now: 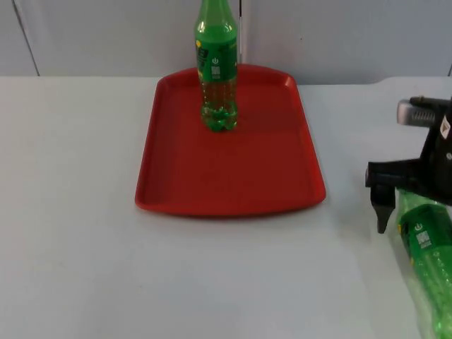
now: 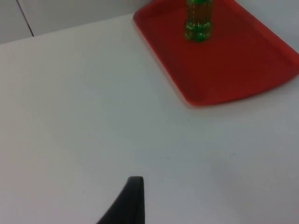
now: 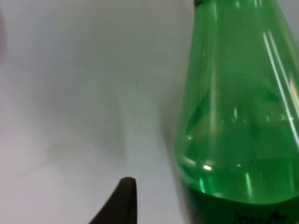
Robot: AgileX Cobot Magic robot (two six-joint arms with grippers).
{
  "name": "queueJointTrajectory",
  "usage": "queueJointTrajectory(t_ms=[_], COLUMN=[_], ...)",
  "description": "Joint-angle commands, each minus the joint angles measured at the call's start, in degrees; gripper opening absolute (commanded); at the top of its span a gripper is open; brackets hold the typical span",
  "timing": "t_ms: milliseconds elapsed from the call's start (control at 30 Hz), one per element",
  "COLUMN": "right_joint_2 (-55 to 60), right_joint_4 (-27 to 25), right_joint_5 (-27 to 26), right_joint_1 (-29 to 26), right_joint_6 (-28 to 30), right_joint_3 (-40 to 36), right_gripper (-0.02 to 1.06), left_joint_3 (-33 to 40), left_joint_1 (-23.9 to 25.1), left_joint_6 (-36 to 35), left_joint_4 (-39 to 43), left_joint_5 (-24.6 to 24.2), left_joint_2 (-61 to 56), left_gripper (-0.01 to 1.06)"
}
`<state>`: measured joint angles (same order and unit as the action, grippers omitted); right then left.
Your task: Place the bottle upright on the tray.
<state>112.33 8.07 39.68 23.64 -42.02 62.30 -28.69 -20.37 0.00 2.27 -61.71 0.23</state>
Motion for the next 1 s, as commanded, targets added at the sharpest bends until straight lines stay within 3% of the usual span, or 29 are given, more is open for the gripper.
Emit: queueJointTrajectory(t_ms=[0, 233, 767, 967], right_joint_2=[0.10, 0.62, 7.06, 8.39], right_joint_4=[0.58, 0.81, 0.81, 0.37], right_joint_5=[-3.81, -5.46, -2.34, -1.17], right_joint_1=[-0.48, -1.90, -1.79, -1.79], right_joint_6=[-1.22, -0.80, -0.40, 0.46], right_joint_3=[-2.43, -3.18, 2.19, 2.82], right_gripper=[1.04, 1.04, 1.04, 0.99], left_joint_3=[0.31, 0.31, 0.31, 0.31], left_joint_1=[-0.18, -0.18, -0.18, -0.18], left_joint_6=[0.00, 0.00, 0.00, 0.00], left_joint_4=[0.13, 0.13, 0.13, 0.13], left_joint_5=[0.13, 0.13, 0.13, 0.13], left_joint_2=[-0.23, -0.23, -0.23, -0.23], left_gripper=[1.05, 1.05, 1.05, 1.05])
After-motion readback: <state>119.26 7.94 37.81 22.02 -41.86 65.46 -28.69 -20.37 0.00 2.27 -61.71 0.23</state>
